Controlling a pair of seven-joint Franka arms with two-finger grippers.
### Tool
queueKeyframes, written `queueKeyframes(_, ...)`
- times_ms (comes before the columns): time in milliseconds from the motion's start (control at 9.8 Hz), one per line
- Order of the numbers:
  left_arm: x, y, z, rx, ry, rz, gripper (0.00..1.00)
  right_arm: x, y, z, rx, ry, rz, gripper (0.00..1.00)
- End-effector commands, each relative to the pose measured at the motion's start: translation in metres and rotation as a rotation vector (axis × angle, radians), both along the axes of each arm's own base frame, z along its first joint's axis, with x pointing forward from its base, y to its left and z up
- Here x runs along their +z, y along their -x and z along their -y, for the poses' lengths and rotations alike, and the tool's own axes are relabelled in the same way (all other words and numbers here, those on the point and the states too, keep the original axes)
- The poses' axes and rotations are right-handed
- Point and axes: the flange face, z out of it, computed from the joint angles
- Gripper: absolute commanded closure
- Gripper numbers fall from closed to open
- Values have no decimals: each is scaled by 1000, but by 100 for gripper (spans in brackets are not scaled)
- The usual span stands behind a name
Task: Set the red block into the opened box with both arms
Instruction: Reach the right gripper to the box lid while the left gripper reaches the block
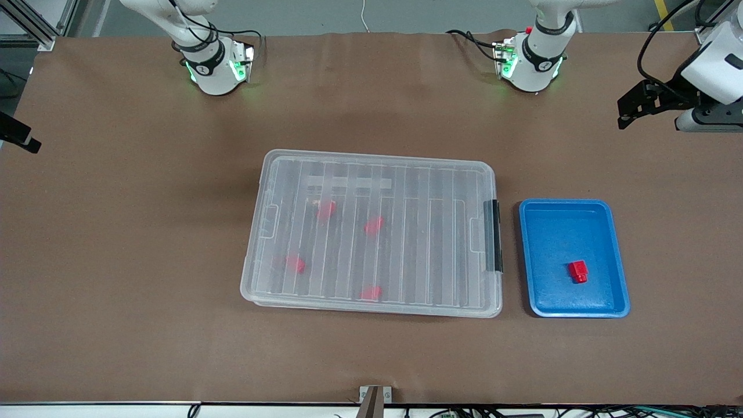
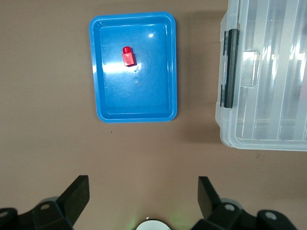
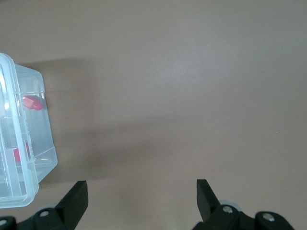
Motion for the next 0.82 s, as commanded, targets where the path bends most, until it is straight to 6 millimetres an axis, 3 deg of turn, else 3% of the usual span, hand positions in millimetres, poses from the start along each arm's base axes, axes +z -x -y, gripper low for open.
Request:
queueKeyframes(0,-12,-6,0,-15,-17,-32,0,2,6,1,-11,-4,8,0)
queueKeyframes(306,-22,-14,-2,-9,-7,-37,0,2,6,-2,5,-1,4,0)
queueKeyframes(408,-38,-28,-9,1,-14,-37,0,0,5,-9,22,1,-4,0)
queueKeyframes(510,-65,-49,-18,15,-32,-43,0,-5,1,-24,50,0,-16,0)
queueKeyframes(714,-110,-81,-23,10,-87,-44,0,-64,-45,-90,143,-45,-58,0)
